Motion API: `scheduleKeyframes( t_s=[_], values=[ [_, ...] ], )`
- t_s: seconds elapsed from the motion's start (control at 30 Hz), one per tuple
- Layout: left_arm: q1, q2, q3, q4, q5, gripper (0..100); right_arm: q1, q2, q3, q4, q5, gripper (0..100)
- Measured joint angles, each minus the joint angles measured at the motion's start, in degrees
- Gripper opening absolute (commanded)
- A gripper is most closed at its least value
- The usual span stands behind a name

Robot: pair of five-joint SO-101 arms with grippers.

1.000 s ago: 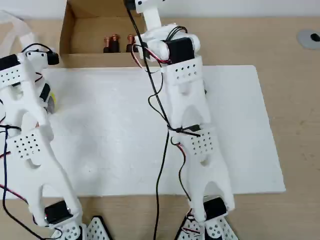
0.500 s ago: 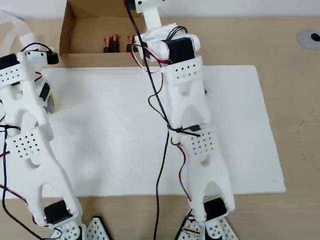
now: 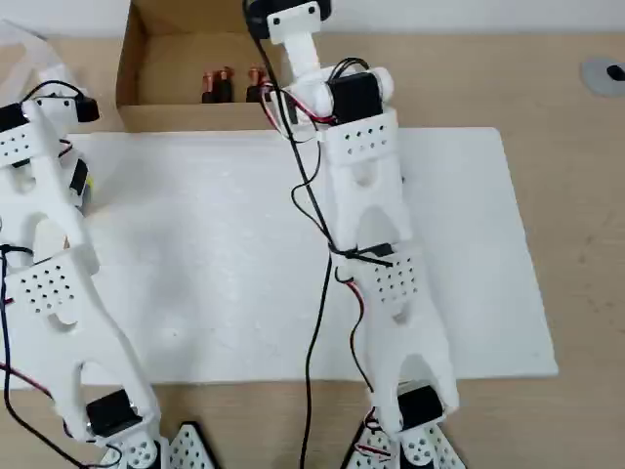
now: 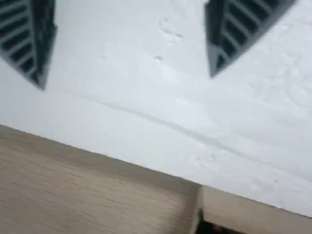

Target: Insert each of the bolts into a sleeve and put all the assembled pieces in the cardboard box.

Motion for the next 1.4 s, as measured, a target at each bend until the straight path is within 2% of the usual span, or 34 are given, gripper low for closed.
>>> scheduleKeyframes(
  t_s=[0.2,0.37,0.57,0.67,0.77,1.0,1.17,1.4],
  values=[
    [0.0,-3.5,1.5,0.0,0.0,1,0.2,0.0,0.0,0.0,0.0,25.0],
    [0.0,-8.5,5.7,0.0,0.1,1,3.3,0.0,0.0,0.2,-0.5,25.0],
    [1.3,-15.3,8.1,0.1,-1.1,1,7.6,-3.4,0.8,0.2,-11.1,25.0],
    [3.2,-18.1,10.0,0.1,-1.1,1,8.1,-8.6,8.1,0.2,-11.3,24.9],
    [4.2,-20.7,13.0,0.1,-0.6,1,8.0,-13.9,21.4,0.2,-6.9,24.9],
    [4.2,-24.3,14.9,0.1,-0.4,1,11.6,-25.9,53.1,0.2,9.5,24.9],
    [4.4,-24.3,14.9,0.1,-0.4,1,15.1,-26.2,60.5,0.2,18.8,25.2],
    [6.2,-24.3,15.4,0.1,-0.4,1,15.4,-26.3,62.6,-2.0,36.1,25.0]
  ],
)
